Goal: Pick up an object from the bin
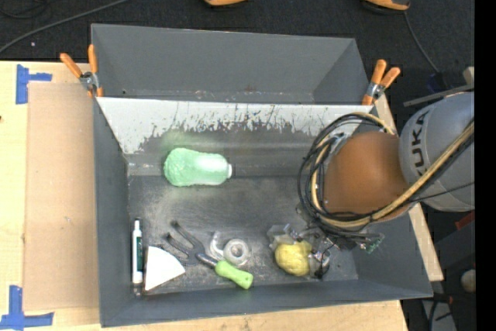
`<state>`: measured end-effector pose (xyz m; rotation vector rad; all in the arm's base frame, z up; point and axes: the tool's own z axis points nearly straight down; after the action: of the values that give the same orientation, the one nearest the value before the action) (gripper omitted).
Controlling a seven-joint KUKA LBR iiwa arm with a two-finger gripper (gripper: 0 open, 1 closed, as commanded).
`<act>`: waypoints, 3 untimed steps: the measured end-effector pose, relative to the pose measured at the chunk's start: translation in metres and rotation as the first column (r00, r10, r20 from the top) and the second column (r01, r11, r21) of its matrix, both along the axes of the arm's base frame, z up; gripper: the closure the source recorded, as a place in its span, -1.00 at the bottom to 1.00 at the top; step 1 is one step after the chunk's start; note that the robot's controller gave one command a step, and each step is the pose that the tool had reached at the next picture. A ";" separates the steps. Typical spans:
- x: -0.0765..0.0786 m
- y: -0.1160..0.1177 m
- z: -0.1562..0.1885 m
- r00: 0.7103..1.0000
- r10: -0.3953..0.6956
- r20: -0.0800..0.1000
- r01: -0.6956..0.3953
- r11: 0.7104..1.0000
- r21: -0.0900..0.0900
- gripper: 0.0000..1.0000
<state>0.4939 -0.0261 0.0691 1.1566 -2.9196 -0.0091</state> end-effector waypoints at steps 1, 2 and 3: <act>0.000 0.000 0.000 1.000 0.002 0.000 -0.002 1.000 0.000 1.00; 0.000 0.000 0.000 1.000 0.002 0.001 -0.002 1.000 0.000 1.00; -0.004 -0.003 0.060 1.000 0.001 -0.005 -0.001 1.000 0.002 1.00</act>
Offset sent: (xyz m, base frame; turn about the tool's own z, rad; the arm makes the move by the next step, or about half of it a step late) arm 0.0000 0.0000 0.0000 0.0000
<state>0.4900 -0.0286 0.1288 1.1563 -2.9152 -0.0145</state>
